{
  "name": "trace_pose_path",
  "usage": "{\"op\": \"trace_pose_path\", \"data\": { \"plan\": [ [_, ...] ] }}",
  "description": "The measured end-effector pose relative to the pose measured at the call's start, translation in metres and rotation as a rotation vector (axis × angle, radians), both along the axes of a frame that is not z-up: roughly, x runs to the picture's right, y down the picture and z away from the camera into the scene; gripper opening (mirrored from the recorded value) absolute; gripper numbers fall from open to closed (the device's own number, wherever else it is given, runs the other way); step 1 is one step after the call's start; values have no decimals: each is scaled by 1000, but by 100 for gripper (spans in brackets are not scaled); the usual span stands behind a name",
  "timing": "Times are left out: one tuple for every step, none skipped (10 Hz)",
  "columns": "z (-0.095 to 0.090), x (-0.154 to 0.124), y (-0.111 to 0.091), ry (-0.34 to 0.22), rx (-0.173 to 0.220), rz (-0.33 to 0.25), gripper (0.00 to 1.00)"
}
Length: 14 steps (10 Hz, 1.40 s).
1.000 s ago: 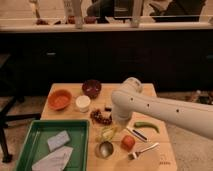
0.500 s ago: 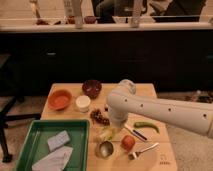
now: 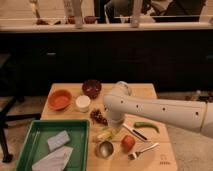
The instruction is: Place banana in plastic cup
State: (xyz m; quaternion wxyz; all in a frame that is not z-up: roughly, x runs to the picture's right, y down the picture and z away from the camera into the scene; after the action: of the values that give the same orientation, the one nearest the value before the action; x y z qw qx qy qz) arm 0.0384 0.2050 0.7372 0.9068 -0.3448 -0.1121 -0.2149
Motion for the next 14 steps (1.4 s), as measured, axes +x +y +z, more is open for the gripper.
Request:
{"op": "trace_pose_path", "data": {
  "plan": [
    [2,-1,1,4,-4,5,0],
    [3,-3,2,7,-9,7,0],
    [4,-4,3,8,-12,7,0],
    [5,-6,4,9,-15,8,0],
    [7,-7,5,10,-19,8,0],
    [7,-9,5,9,-20,6,0],
    [8,-11,5,6,-20,7,0],
    [8,-13,4,-3,-24,9,0],
    [8,-13,4,-5,-26,9,0],
    [8,-13,4,-7,-25,9,3],
    [8,-13,4,-6,-25,9,11],
    [8,-13,4,-6,-25,9,22],
    [8,-13,4,-7,-25,9,31],
    [8,-13,5,-7,-26,9,39]
  ]
}}
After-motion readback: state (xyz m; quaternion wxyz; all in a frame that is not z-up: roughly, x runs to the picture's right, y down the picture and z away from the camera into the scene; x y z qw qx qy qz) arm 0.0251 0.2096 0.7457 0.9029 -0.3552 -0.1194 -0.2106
